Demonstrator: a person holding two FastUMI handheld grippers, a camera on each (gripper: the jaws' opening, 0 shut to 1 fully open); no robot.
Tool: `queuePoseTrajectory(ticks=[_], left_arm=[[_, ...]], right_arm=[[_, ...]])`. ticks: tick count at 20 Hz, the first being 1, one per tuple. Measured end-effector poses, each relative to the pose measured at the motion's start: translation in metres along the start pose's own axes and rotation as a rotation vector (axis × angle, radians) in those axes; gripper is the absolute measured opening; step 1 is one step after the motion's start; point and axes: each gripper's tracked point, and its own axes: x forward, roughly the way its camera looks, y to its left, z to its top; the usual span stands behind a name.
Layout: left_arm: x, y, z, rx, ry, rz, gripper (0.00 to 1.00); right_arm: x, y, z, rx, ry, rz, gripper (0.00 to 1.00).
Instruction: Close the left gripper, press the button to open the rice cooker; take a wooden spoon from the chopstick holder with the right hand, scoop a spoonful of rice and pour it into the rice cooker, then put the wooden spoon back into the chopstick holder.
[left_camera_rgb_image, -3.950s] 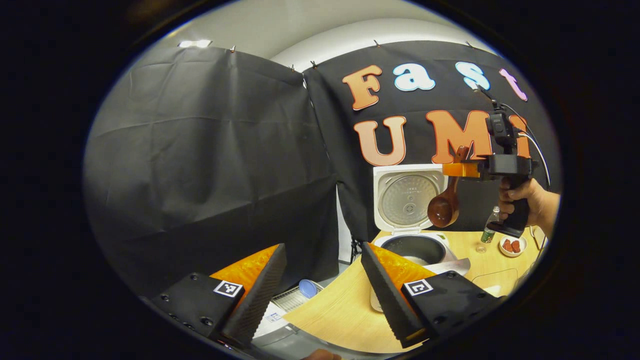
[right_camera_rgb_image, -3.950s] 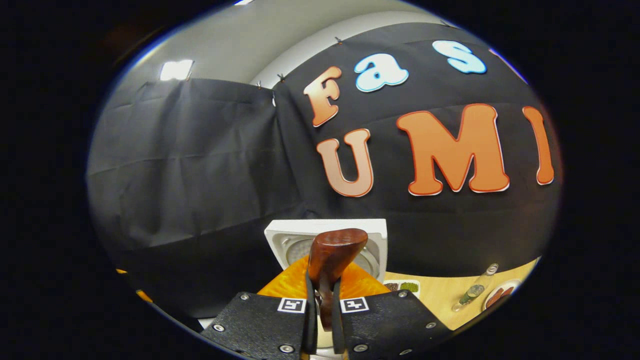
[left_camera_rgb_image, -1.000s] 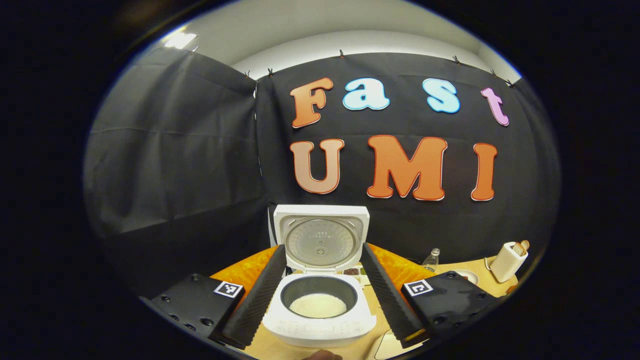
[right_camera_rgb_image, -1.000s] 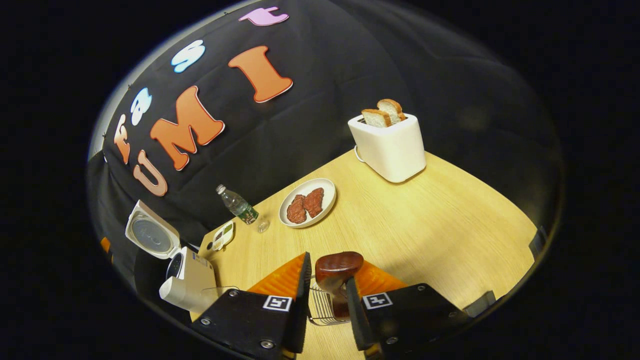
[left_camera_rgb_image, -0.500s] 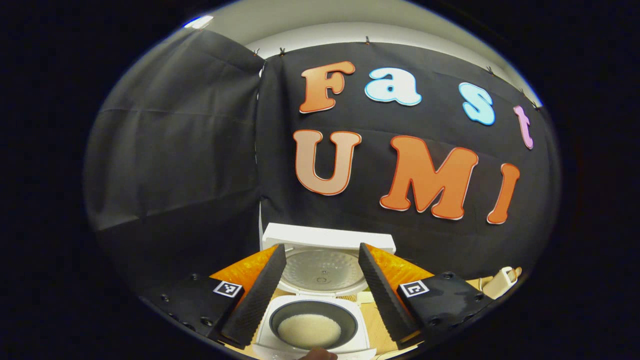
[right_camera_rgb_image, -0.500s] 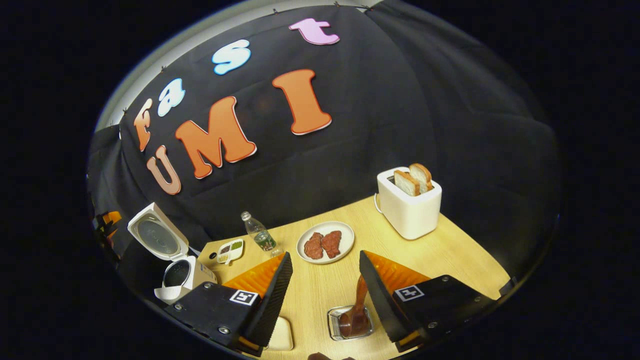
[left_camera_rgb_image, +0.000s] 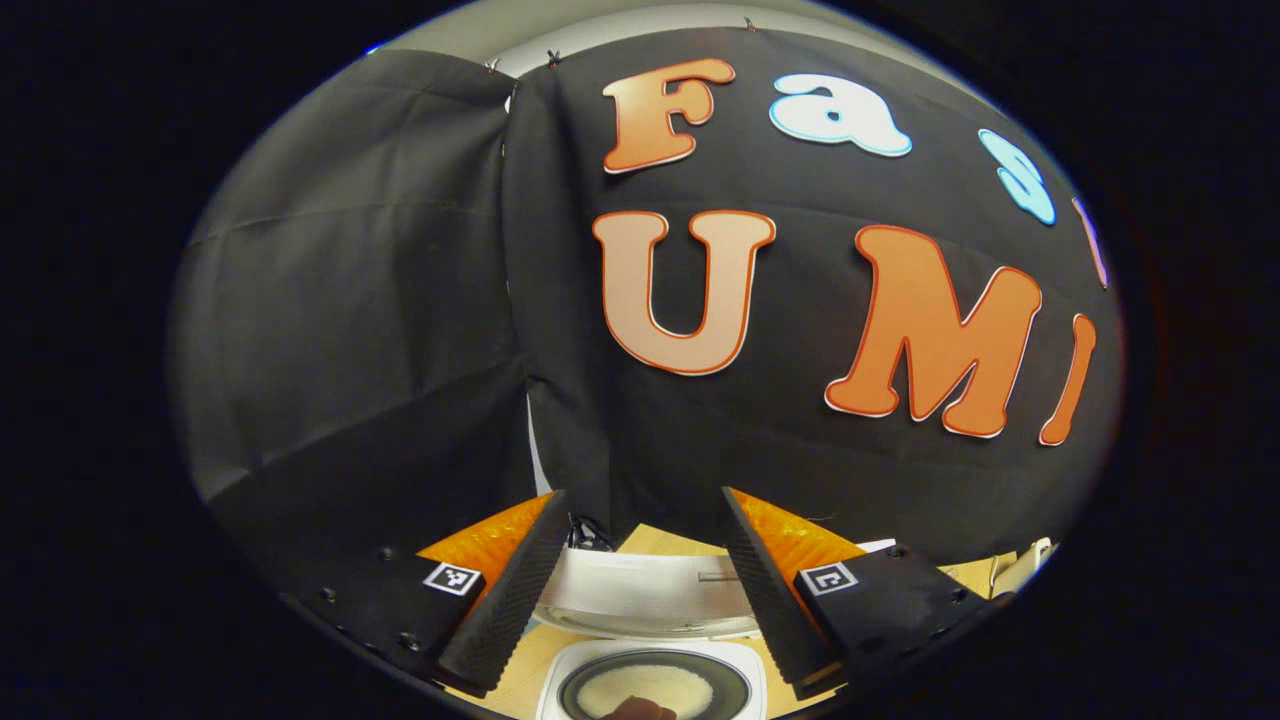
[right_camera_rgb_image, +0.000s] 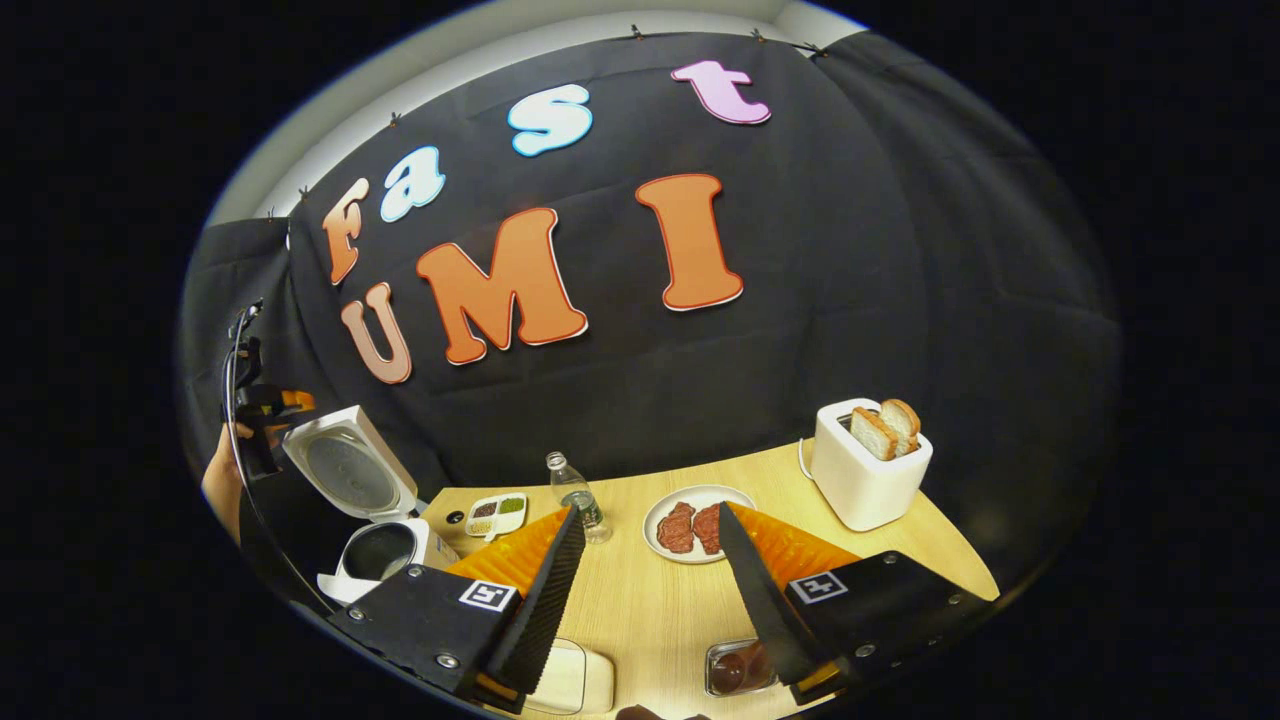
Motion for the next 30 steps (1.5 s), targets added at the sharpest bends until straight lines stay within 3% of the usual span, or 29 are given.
queuePoseTrajectory(ticks=[3,9,15,19,25,26,27,30], left_arm=[[0.000,0.011,-0.014,0.093,0.050,0.074,0.99],[-0.024,0.010,-0.028,0.087,0.157,0.078,0.99],[-0.103,-0.004,-0.137,0.078,0.369,0.027,0.99],[-0.121,-0.004,-0.196,0.111,0.475,0.041,0.99],[-0.137,0.001,-0.280,0.012,0.756,0.105,1.00],[-0.128,0.002,-0.282,0.007,0.724,0.111,1.00],[-0.131,-0.001,-0.296,-0.013,0.782,0.119,1.00],[-0.135,-0.002,-0.285,-0.005,0.730,0.116,1.00]], right_arm=[[0.005,0.020,0.004,0.021,-0.008,0.039,0.84],[0.005,0.036,-0.009,0.033,0.012,0.093,0.84],[-0.004,0.040,-0.012,0.030,0.002,0.136,0.84],[-0.009,0.037,-0.020,0.041,0.006,0.156,0.84],[-0.012,0.043,-0.028,0.010,0.019,0.189,0.84],[-0.013,0.045,-0.028,0.000,0.021,0.191,0.84],[-0.013,0.045,-0.027,-0.009,0.019,0.192,0.84],[-0.013,0.055,-0.027,-0.007,0.019,0.215,0.84]])
